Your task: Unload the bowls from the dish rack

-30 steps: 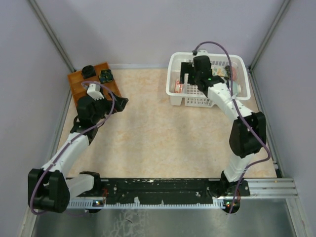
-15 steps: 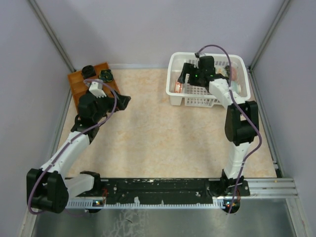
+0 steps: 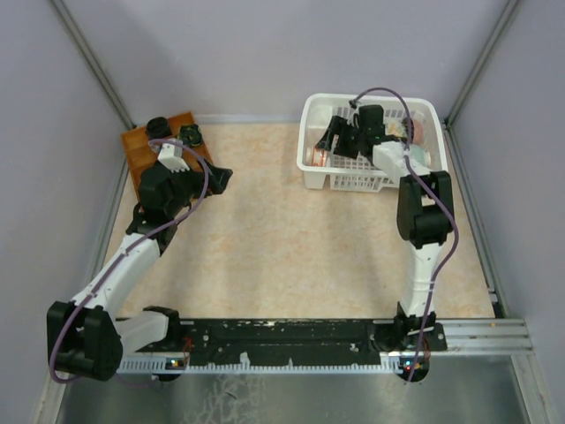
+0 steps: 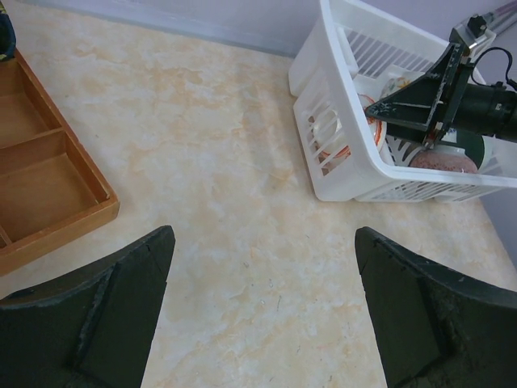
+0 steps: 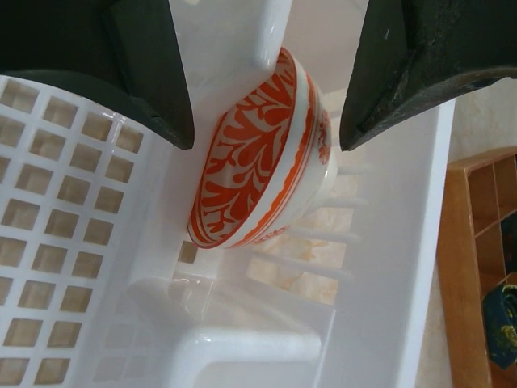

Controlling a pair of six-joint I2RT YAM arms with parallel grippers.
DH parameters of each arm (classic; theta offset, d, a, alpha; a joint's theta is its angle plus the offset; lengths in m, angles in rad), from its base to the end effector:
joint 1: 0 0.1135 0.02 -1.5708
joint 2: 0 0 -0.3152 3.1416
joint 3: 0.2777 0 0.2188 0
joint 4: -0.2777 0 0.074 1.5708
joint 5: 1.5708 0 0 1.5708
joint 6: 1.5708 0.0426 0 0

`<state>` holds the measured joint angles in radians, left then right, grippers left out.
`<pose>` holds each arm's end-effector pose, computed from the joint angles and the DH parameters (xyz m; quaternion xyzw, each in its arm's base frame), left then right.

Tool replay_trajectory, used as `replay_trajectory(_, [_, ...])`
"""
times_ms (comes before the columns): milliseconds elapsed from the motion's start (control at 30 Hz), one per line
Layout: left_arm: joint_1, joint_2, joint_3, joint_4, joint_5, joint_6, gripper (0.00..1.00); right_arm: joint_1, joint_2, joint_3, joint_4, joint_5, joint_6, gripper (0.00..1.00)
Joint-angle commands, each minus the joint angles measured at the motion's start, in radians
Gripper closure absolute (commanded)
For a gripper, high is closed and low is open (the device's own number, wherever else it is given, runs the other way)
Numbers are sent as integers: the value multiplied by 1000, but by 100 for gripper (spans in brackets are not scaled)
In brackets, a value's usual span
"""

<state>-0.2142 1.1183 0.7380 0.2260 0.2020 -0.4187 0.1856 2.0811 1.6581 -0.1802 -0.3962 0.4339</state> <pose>0.2075 -0.0539 0.3568 -0.0119 0.7584 -0.2742 0.5912 0.4724 0.1054 0.2926 0.0166 0.8726 0.3049 0.3812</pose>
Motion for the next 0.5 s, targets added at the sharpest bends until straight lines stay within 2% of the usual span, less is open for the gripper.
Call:
replay_trajectory(0, [-7, 1, 21, 1, -17, 16, 2, -16, 30, 56, 81, -100, 51, 29])
replay_trajectory(300, [-7, 2, 9, 3, -32, 17, 2, -31, 48, 15, 200, -219, 136, 53])
replay_trajectory(467, [-7, 2, 1, 8, -35, 14, 2, -31, 50, 3, 205, -237, 150, 57])
